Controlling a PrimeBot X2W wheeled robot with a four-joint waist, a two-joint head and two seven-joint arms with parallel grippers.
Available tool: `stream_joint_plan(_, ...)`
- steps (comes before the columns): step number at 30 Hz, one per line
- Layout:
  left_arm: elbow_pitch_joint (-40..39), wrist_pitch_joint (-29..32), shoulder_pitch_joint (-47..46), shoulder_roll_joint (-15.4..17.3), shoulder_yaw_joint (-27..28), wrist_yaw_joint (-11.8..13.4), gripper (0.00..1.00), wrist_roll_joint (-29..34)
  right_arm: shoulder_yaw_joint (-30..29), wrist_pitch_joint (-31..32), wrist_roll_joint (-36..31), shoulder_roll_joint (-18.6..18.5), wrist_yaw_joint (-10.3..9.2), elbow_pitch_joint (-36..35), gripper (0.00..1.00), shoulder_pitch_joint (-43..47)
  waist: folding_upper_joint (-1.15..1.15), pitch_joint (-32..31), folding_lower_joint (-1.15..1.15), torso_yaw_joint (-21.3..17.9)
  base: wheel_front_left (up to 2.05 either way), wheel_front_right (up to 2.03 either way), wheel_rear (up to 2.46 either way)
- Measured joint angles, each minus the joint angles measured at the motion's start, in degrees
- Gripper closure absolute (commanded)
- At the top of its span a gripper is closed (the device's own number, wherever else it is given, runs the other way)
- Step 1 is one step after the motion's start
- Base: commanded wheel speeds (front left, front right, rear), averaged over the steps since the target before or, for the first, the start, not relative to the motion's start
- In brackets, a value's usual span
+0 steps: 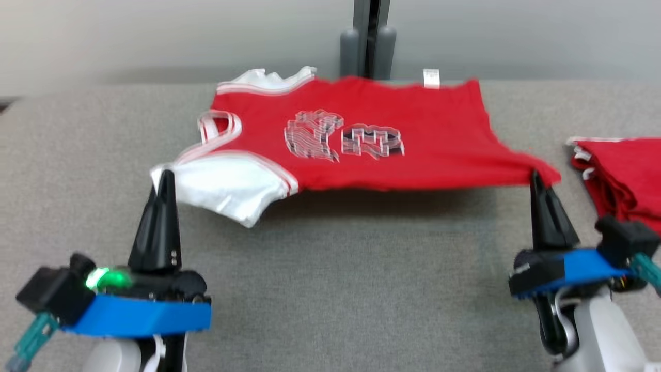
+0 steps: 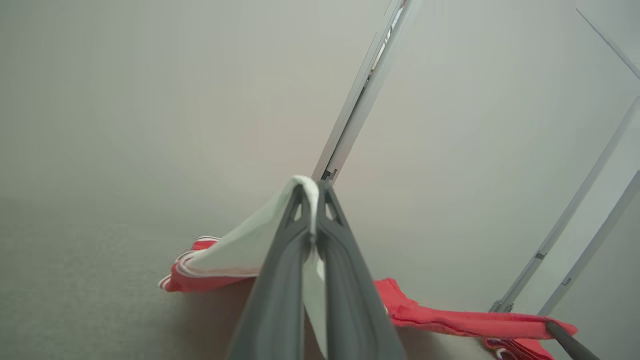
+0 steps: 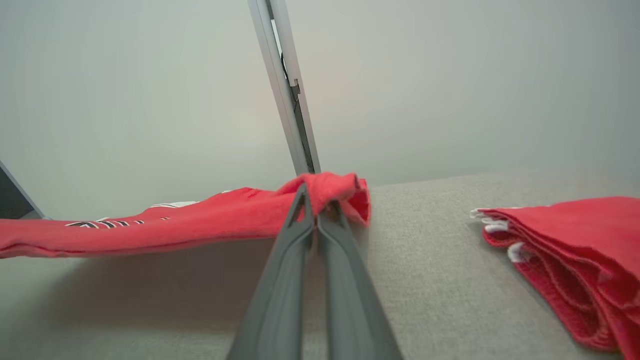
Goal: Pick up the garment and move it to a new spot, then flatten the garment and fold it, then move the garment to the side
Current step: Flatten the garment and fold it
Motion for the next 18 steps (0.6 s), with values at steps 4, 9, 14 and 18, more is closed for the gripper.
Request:
stream_joint_plan(4, -6.0, 1.2, 7.0, 1.1, -0.3, 2.0, 1.0, 0.3, -0.8, 3.1, -0.4, 0.0, 0.0, -7.1, 1.0, 8.6, 0.0, -3.5, 0.0, -0.3, 0.0, 0.0, 0.0)
stream_joint_plan(9, -11.9, 3.3, 14.8, 2.7, -0.5, 5.0, 1.0, 1.4, 0.2, 8.2, 1.5, 0.1, 0.0, -14.8, 1.0, 17.0, 0.0, -5.7, 0.0, -1.4, 0.0, 0.0, 0.0)
stream_joint_plan(14, -12.8, 6.0, 18.8, 3.6, -1.8, 6.1, 1.0, 1.2, 0.5, 11.4, 3.7, 0.1, 0.0, -14.7, 1.0, 20.3, 0.0, -6.1, 0.01, -1.9, 0.0, 0.0, 0.0)
stream_joint_plan(18, -8.5, 7.2, 18.9, 3.3, -2.6, 6.0, 1.0, 0.0, 0.7, 12.4, 3.6, 0.1, 0.0, -9.0, 1.0, 19.8, 0.0, -5.8, 0.02, -2.1, 0.0, 0.0, 0.0)
